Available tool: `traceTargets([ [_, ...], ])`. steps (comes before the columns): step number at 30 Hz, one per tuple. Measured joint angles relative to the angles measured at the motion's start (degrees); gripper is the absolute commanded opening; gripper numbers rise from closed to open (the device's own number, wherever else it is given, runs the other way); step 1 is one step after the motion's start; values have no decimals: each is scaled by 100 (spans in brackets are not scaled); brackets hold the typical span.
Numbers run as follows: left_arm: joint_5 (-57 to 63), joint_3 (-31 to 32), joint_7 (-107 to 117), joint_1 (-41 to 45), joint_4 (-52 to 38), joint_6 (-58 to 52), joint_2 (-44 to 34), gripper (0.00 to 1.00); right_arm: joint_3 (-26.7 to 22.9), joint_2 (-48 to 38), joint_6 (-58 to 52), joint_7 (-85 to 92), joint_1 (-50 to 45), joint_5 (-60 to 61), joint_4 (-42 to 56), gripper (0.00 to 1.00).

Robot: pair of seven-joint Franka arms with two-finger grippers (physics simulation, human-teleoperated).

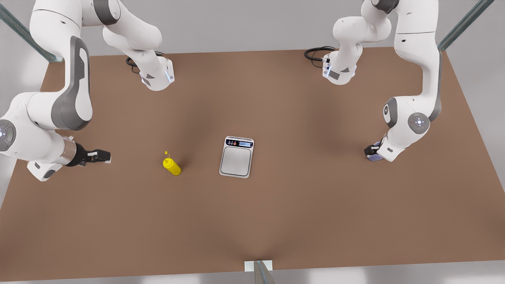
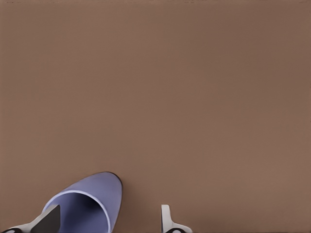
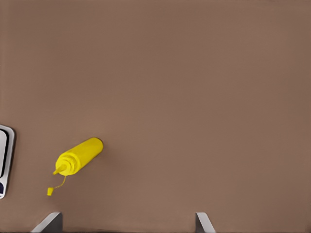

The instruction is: Move cup to the weight, pick up sauce bottle, pour sauce

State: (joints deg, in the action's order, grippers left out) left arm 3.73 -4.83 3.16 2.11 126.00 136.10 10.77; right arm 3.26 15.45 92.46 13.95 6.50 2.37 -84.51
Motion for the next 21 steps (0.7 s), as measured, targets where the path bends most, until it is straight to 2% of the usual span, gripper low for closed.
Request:
traceTargets([
  [5, 1, -1, 0, -2, 251, 556, 211, 100, 0, 66, 273, 3771, 914, 1264, -777, 100],
  [6, 1, 0, 0, 1, 258, 604, 223, 95, -1, 33, 431, 4400, 1025, 1547, -1060, 100],
  [7, -2, 0, 0, 0, 259, 611, 268, 79, -1, 36, 557, 4724, 1039, 1604, -1185, 100],
  [10, -10, 0, 0, 1, 259, 664, 321, 76, -2, -109, 1201, 5757, 1428, 2136, -2087, 100],
  [12, -446, -6, -44, 0, 259, 731, 482, 57, -10, -709, 2183, 6700, 1624, 2897, -3467, 100],
  [14, -259, -9, 1, 0, 259, 742, 570, 47, -11, -952, 2670, 7697, 1971, 3618, -4375, 100],
  [18, -94, -9, 8, 0, 259, 699, 540, 46, -19, -466, 2895, 10320, 2323, 5135, -4882, 100],
  [21, -52, -9, 9, 0, 282, 690, 561, 44, -14, -108, 2870, 11421, 2278, 6024, -5109, 100],
])
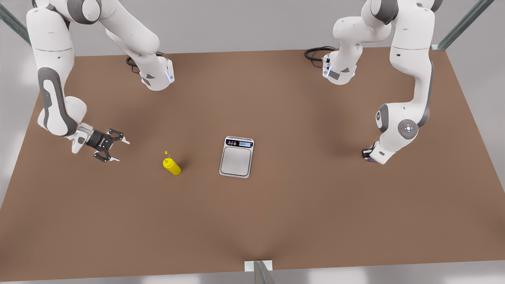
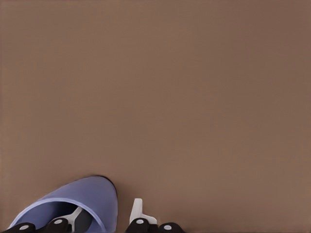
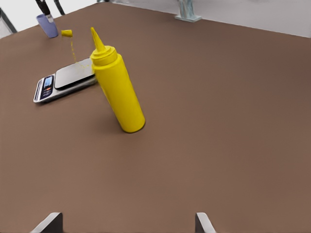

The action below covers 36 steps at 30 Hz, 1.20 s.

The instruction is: Move cup to the weight, pick up sauce bottle, pour sauce

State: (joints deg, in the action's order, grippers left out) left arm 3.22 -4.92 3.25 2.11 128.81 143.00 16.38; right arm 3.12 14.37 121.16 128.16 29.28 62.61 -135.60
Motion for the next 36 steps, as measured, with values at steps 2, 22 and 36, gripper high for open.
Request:
traceTargets([
  [2, 14, 0, 0, 0, 46, 4, 5, 39, 17, 252, -31, 449, -102, 348, 7, 100],
  [22, 369, -6, 16, 0, 4, -33, -135, 21, 39, 1291, 82, 1550, -1768, 2408, 376, 100],
  [36, 323, 244, 2546, 1408, -610, -221, -34, 21, 57, 1626, 75, 1704, -2180, 2712, 725, 100],
])
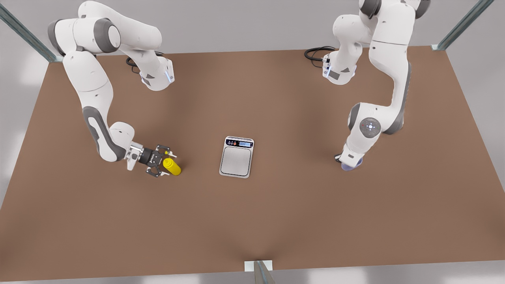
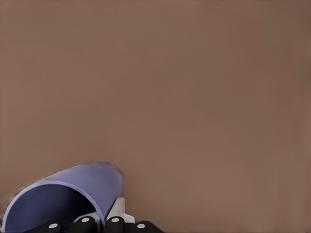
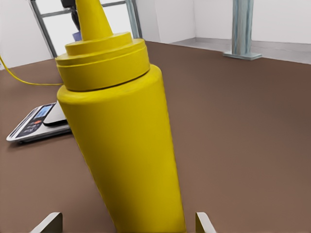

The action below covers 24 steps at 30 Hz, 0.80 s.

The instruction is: Move cup to the weight, pick up sauce bottle, pour sauce

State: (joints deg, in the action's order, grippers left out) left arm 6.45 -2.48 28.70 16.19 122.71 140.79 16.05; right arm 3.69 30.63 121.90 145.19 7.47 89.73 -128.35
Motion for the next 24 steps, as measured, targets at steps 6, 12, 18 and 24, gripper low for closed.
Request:
traceTargets([
  [6, -64, 10, 1816, 1138, -933, -344, 494, 21, 9, 66, 0, 66, -167, 152, 151, 100],
  [12, -332, 10, 2782, 2036, -2007, -686, 1108, 21, 9, 118, -9, 88, -211, 186, 170, 100],
  [18, -664, 328, 3608, 2373, -3036, -1099, 1623, 21, 9, 162, -17, 83, -185, 186, 196, 66],
  [24, -768, 487, 4339, 2893, -4376, -1507, 2555, 21, 9, 180, -26, 79, -141, 195, 205, 60],
])
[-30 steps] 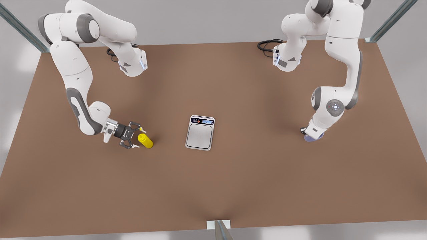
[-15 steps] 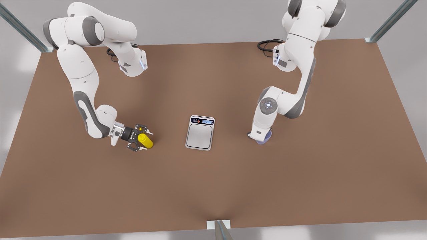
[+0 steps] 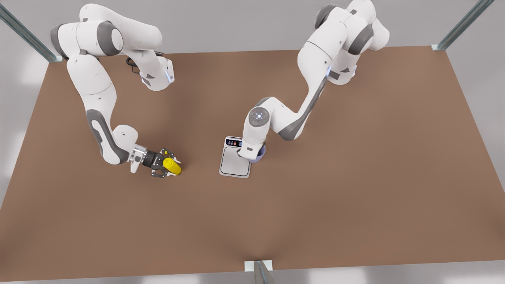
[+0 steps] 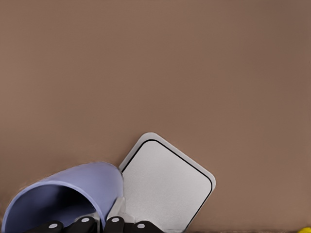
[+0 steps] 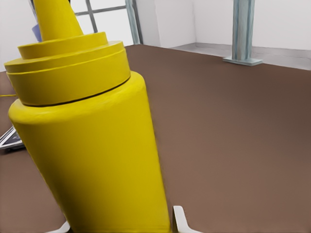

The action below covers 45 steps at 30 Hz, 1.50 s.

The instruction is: Move cup to the weight, pick up sauce bottle, pour sauce

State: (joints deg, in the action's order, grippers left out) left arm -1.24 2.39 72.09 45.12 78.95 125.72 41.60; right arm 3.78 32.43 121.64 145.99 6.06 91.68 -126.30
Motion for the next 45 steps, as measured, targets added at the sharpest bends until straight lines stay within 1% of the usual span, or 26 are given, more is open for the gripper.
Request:
traceTargets([
  [5, 16, -19, 434, 220, -1133, -97, 747, 21, 0, 0, -26, 0, 0, 96, 0, 60],
  [10, 73, -28, 665, 269, -1396, -30, 982, 21, 0, 0, -52, -1, 9, 134, 9, 60],
  [11, 77, -25, 684, 270, -1467, -28, 1010, 29, 0, -8, -53, -1, 9, 162, 9, 60],
  [12, 74, -21, 693, 269, -1479, -15, 1025, 43, 0, -9, -56, -1, 17, 163, 9, 59],
  [14, 57, -27, 692, 278, -1479, 15, 1057, 49, 0, -79, -70, -18, 73, 163, 9, 59],
  [16, 47, -28, 805, 311, -1579, 32, 1127, 67, -9, -214, -79, -37, 132, 162, 9, 59],
  [19, 40, -28, 875, 330, -1692, 32, 1180, 71, -24, -395, -71, -38, 281, 146, 0, 59],
  [20, 39, -28, 869, 330, -1698, 27, 1171, 75, -27, -457, -106, -46, 395, 115, -8, 60],
  [23, 34, -46, 859, 322, -1857, -140, 1091, 75, -43, -806, -146, -377, 493, -15, -5, 59],
  [25, 29, -46, 868, 322, -1883, -311, 1041, 75, -46, -1117, 312, -1432, 392, -687, 179, 59],
  [27, 27, -51, 868, 322, -1875, -451, 985, 75, -42, -1176, 926, -1705, 9, -796, 251, 59],
  [28, 27, -79, 846, 296, -1875, -712, 773, 76, -44, -1178, 1093, -1708, -134, -796, 287, 59],
  [29, 33, -245, 617, 290, -1831, -891, 560, 80, -44, -1185, 1338, -1709, -339, -885, 374, 59],
  [30, 19, -437, 104, 187, -1797, -1311, 303, 80, -44, -1223, 1641, -1709, -552, -932, 395, 59],
  [32, -133, -649, -1741, -878, -1344, -2214, -463, 80, -44, -1312, 1980, -1709, -841, -1029, 396, 59],
  [33, -253, -1094, -3061, -1308, -1307, -3013, -788, 81, -44, -1434, 2313, -1709, -1044, -1163, 367, 59],
  [34, -415, -1780, -4419, -1604, -1303, -3629, -1028, 81, -44, -1500, 2641, -1709, -1263, -1381, 352, 59],
  [36, -647, -2849, -6318, -1589, -1235, -4170, -1112, 84, -44, -1481, 2959, -1707, -1536, -1480, 365, 59],
  [37, -732, -3035, -6631, -1621, -879, -4153, -1434, 84, -44, -1463, 2961, -1708, -1517, -1486, 377, 59],
  [38, -803, -2803, -6900, -2185, -284, -3924, -1974, 86, -52, -1451, 2961, -1700, -1523, -1522, 391, 59],
  [39, -827, -1732, -7019, -3310, -109, -3906, -2329, 92, -53, -1443, 2956, -1718, -1511, -1741, 499, 59],
  [40, -696, -1054, -7008, -3846, 321, -3643, -2778, 95, -53, -1498, 2945, -2353, -1508, -2614, 530, 59],
  [41, -524, -363, -7040, -4433, 1435, -2532, -3520, 100, -53, -1587, 2935, -3228, -1529, -3561, 549, 59],
  [42, -391, -321, -7000, -4499, 1284, -2581, -3385, 100, -40, -1668, 2926, -4223, -1539, -4561, 567, 59],
  [44, -213, -318, -7031, -4478, 403, -3211, -2865, 100, -1, -1774, 2901, -5973, -1651, -6239, 638, 59],
  [45, -153, -319, -7048, -4486, 318, -3271, -2829, 100, 0, -1752, 2907, -6953, -1844, -6969, 752, 59],
])
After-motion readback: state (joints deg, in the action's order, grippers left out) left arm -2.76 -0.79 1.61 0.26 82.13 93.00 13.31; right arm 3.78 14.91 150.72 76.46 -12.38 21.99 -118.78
